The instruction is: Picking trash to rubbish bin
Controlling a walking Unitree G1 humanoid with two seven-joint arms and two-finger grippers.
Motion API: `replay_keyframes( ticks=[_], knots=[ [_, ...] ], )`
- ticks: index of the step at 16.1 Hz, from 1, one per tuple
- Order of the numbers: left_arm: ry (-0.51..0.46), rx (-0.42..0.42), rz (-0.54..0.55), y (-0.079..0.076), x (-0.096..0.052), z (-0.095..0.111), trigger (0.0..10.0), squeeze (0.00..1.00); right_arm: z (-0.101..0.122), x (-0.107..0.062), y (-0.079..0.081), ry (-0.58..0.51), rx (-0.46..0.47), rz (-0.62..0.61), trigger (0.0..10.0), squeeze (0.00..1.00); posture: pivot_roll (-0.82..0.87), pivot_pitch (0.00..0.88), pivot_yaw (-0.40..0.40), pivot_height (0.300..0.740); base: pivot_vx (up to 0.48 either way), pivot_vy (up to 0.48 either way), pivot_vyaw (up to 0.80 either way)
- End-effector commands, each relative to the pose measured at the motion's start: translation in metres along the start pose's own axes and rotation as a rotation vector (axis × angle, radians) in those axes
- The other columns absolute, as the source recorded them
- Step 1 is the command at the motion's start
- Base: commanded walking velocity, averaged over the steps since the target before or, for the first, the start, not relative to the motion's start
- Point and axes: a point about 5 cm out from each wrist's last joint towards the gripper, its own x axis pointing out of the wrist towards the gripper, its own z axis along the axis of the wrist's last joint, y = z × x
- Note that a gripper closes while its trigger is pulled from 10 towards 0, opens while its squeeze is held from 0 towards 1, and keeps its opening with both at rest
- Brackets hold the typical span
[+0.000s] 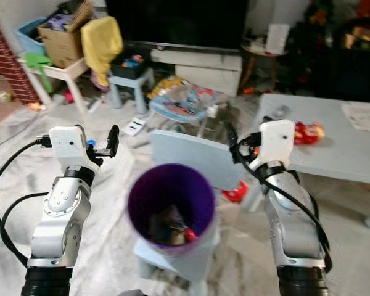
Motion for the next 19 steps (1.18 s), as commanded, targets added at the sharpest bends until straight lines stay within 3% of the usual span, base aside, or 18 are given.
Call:
replay_keyframes(
  ticks=[1, 6, 9, 13, 17, 19],
  knots=[
    [-0.013, 0.0, -0.005, 0.001, 0.001, 0.005, 10.0, 0.0, 0.003, 0.003, 0.0, -0.013, -0.002, 0.001, 10.0, 0.0, 0.01, 0.048, 0.0, 0.74, 0.0, 0.48, 0.0],
    [-0.009, 0.006, -0.008, 0.003, 0.004, 0.006, 10.0, 0.0, 0.002, 0.005, 0.0, -0.014, -0.002, 0.001, 10.0, 0.0, 0.01, 0.04, 0.0, 0.74, 0.0, 0.48, 0.0],
    [-0.005, 0.02, 0.011, 0.012, 0.005, 0.005, 10.0, 0.0, 0.0, 0.007, -0.001, -0.017, -0.001, -0.002, 10.0, 0.0, 0.02, 0.037, 0.0, 0.74, 0.0, 0.48, 0.0],
    [-0.03, 0.043, 0.047, 0.026, 0.008, 0.01, 10.0, 0.0, -0.003, 0.007, 0.0, -0.013, 0.009, -0.006, 10.0, 0.0, 0.02, 0.037, -0.001, 0.74, 0.0, 0.0, 0.0],
    [-0.042, 0.041, 0.061, 0.028, 0.011, 0.012, 10.0, 0.0, -0.003, 0.009, 0.0, -0.012, 0.013, -0.009, 10.0, 0.0, 0.02, 0.035, -0.001, 0.74, 0.0, 0.0, 0.0],
    [-0.046, 0.034, 0.071, 0.029, 0.013, 0.013, 10.0, 0.0, -0.003, 0.01, -0.001, -0.01, 0.015, -0.012, 10.0, 0.0, 0.02, 0.035, -0.001, 0.74, 0.0, 0.0, -0.8]
  ],
)
